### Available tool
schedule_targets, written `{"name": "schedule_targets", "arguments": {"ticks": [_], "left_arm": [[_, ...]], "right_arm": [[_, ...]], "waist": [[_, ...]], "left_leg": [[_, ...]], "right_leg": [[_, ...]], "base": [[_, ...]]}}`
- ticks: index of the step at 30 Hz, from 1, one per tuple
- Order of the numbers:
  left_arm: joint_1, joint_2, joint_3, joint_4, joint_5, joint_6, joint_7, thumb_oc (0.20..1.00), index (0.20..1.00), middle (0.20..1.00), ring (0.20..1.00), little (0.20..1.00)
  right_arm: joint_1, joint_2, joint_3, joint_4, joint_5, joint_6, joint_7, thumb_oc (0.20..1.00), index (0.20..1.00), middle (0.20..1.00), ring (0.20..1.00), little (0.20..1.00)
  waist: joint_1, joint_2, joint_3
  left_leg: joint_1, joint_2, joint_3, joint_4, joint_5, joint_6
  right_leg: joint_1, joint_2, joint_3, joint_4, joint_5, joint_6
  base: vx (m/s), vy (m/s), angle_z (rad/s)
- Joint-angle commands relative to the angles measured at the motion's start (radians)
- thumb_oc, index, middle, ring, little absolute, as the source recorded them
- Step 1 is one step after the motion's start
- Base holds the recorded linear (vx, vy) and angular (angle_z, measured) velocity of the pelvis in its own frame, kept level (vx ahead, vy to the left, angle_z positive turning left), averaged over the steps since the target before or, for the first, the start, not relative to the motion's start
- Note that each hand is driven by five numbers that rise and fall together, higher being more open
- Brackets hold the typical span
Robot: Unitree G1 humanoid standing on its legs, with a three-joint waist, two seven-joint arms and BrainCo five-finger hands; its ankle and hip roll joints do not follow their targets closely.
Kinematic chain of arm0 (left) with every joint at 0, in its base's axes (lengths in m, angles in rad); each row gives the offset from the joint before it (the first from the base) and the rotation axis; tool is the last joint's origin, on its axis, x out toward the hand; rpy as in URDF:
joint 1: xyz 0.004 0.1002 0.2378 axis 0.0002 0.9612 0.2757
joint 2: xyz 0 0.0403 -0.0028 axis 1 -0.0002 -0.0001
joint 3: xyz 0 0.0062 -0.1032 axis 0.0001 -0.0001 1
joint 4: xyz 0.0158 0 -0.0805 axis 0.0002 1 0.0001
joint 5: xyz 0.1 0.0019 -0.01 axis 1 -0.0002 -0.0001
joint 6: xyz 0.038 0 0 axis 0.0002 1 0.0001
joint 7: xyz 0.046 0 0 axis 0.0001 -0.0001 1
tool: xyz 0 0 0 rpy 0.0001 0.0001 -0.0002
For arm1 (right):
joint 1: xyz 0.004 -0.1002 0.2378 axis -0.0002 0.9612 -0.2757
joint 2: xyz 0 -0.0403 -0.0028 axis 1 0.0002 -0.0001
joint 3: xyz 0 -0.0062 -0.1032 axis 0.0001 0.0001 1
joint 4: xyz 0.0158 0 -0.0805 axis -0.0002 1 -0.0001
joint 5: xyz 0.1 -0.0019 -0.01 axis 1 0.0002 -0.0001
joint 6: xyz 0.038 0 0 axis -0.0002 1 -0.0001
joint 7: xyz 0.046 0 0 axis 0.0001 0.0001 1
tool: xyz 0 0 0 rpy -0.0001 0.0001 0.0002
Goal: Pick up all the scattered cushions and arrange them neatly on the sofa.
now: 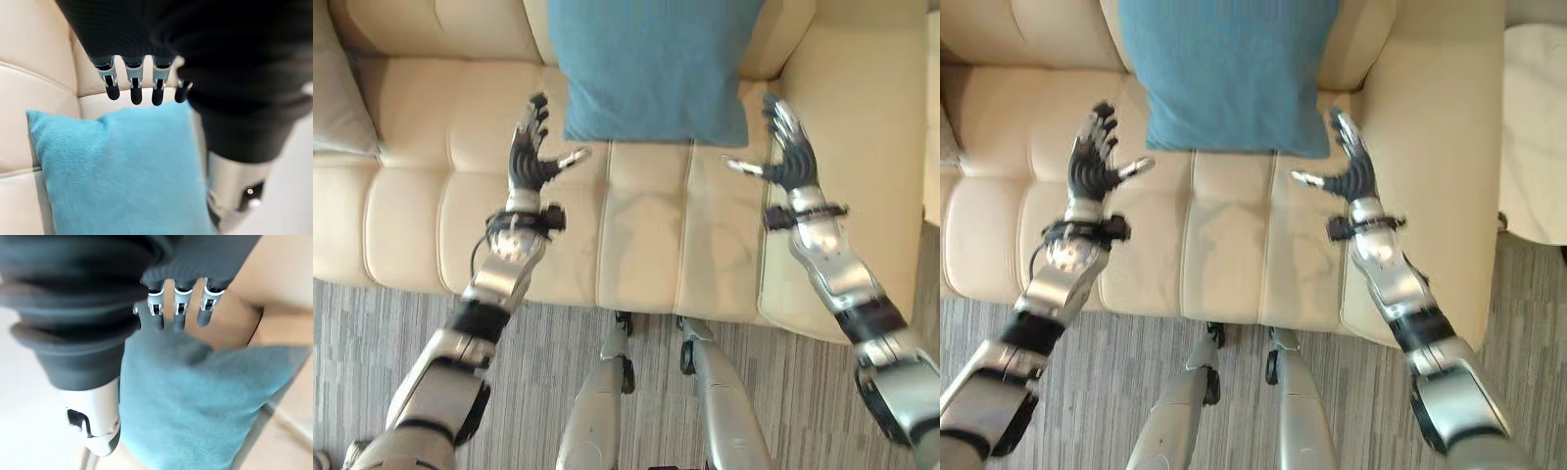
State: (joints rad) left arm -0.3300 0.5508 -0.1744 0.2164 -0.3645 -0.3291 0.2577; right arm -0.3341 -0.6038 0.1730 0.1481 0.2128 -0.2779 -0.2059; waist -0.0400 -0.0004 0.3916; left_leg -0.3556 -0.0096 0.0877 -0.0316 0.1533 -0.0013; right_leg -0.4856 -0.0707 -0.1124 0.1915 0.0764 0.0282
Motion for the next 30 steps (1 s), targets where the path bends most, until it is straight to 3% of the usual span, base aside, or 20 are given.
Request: {"name": "schedule_targets", "arguments": {"ticks": [1,2,5,8,16,22,23,25,26,27,29,30], "left_arm": [[0.083,0.016,0.041,0.065,0.062,-0.032,-0.113,1.0,1.0,1.0,1.0,1.0],[0.083,0.016,0.041,0.065,0.062,-0.032,-0.113,1.0,1.0,1.0,1.0,1.0],[0.312,0.012,0.119,0.107,0.085,-0.011,-0.187,1.0,1.0,1.0,1.0,1.0],[0.413,-0.025,0.15,0.196,0.088,0.012,-0.21,1.0,1.0,1.0,1.0,1.0],[0.503,-0.125,0.143,0.418,0.192,0.055,-0.2,1.0,1.0,1.0,1.0,1.0],[0.502,-0.13,0.088,0.44,0.281,0.057,-0.189,1.0,1.0,1.0,1.0,1.0],[0.456,-0.116,0.065,0.441,0.286,0.058,-0.182,1.0,1.0,1.0,1.0,1.0],[0.426,-0.105,0.045,0.434,0.293,0.064,-0.176,1.0,1.0,1.0,1.0,1.0],[0.425,-0.105,0.045,0.434,0.293,0.064,-0.176,1.0,1.0,1.0,1.0,1.0],[0.415,-0.1,0.039,0.444,0.3,0.068,-0.174,1.0,1.0,1.0,1.0,1.0],[0.419,-0.102,0.042,0.45,0.301,0.069,-0.174,1.0,1.0,1.0,1.0,1.0],[0.424,-0.103,0.045,0.456,0.301,0.068,-0.172,1.0,1.0,1.0,1.0,1.0]], "right_arm": [[0.099,-0.018,-0.034,0.006,-0.063,-0.053,0.108,1.0,1.0,1.0,1.0,1.0],[0.099,-0.018,-0.034,0.006,-0.063,-0.053,0.108,1.0,1.0,1.0,1.0,1.0],[0.359,-0.037,-0.105,-0.001,-0.092,-0.037,0.201,1.0,1.0,1.0,1.0,1.0],[0.445,-0.003,-0.119,0.121,-0.091,-0.01,0.23,1.0,1.0,1.0,1.0,1.0],[0.478,0.08,-0.072,0.418,-0.156,0.041,0.224,1.0,1.0,1.0,1.0,1.0],[0.454,0.116,-0.035,0.449,-0.188,0.045,0.206,1.0,1.0,1.0,1.0,1.0],[0.416,0.134,-0.015,0.471,-0.17,0.046,0.195,1.0,1.0,1.0,1.0,1.0],[0.408,0.144,0.001,0.469,-0.169,0.046,0.191,1.0,1.0,1.0,1.0,1.0],[0.408,0.145,0.001,0.469,-0.169,0.046,0.191,1.0,1.0,1.0,1.0,1.0],[0.409,0.15,0.007,0.47,-0.167,0.045,0.192,1.0,1.0,1.0,1.0,1.0],[0.417,0.158,0.009,0.465,-0.17,0.046,0.197,1.0,1.0,1.0,1.0,1.0],[0.42,0.161,0.009,0.47,-0.174,0.047,0.195,1.0,1.0,1.0,1.0,1.0]], "waist": [[-0.008,-0.039,-0.098],[-0.008,-0.039,-0.098],[-0.029,-0.044,-0.159],[-0.04,-0.044,-0.209],[-0.043,-0.042,-0.304],[-0.044,-0.047,-0.295],[-0.041,-0.043,-0.269],[-0.031,-0.037,-0.263],[-0.031,-0.037,-0.265],[-0.017,-0.035,-0.278],[-0.001,-0.035,-0.294],[0.009,-0.045,-0.303]], "left_leg": [[0.037,-0.002,0.019,0.087,-0.163,-0.034],[0.037,-0.002,0.019,0.087,-0.163,-0.034],[0.137,0.003,0.03,0.073,-0.176,-0.029],[0.205,0.004,0.044,0.052,-0.18,-0.026],[0.349,-0.013,0.08,-0.001,-0.204,-0.01],[0.376,-0.013,0.098,-0.041,-0.187,0.0],[0.349,0.009,0.09,-0.03,-0.16,0.003],[0.327,0.025,0.082,-0.023,-0.139,0.006],[0.324,0.025,0.083,-0.023,-0.138,0.006],[0.307,0.036,0.083,-0.024,-0.124,0.009],[0.29,0.045,0.085,-0.024,-0.114,0.005],[0.272,0.041,0.086,-0.021,-0.108,0.002]], "right_leg": [[0.077,-0.051,-0.015,-0.105,-0.017,0.101],[0.077,-0.051,-0.015,-0.105,-0.017,0.101],[0.18,-0.042,-0.017,-0.119,-0.034,0.108],[0.245,-0.032,-0.013,-0.139,-0.035,0.115],[0.354,-0.024,0.017,-0.181,-0.023,0.132],[0.329,-0.019,0.044,-0.127,0.009,0.158],[0.307,0.004,0.053,-0.026,-0.044,0.159],[0.321,0.022,0.054,0.082,-0.11,0.137],[0.318,0.023,0.055,0.081,-0.108,0.137],[0.354,0.03,0.045,0.174,-0.154,0.124],[0.377,0.03,0.034,0.235,-0.156,0.12],[0.416,0.032,0.037,0.2,-0.162,0.119]], "base": [[0.06,0.031,-0.06],[0.1,0.057,-0.07],[0.1,0.066,-0.05],[0.04,0.064,-0.08],[0.04,0.098,-0.21],[-0.12,0.056,-0.21],[-0.38,0.009,-0.26],[-0.3,0.003,-0.16],[-0.24,-0.041,0.11],[-0.17,-0.056,0.16],[-0.19,-0.094,0.1],[-0.2,-0.187,-0.1]]}}
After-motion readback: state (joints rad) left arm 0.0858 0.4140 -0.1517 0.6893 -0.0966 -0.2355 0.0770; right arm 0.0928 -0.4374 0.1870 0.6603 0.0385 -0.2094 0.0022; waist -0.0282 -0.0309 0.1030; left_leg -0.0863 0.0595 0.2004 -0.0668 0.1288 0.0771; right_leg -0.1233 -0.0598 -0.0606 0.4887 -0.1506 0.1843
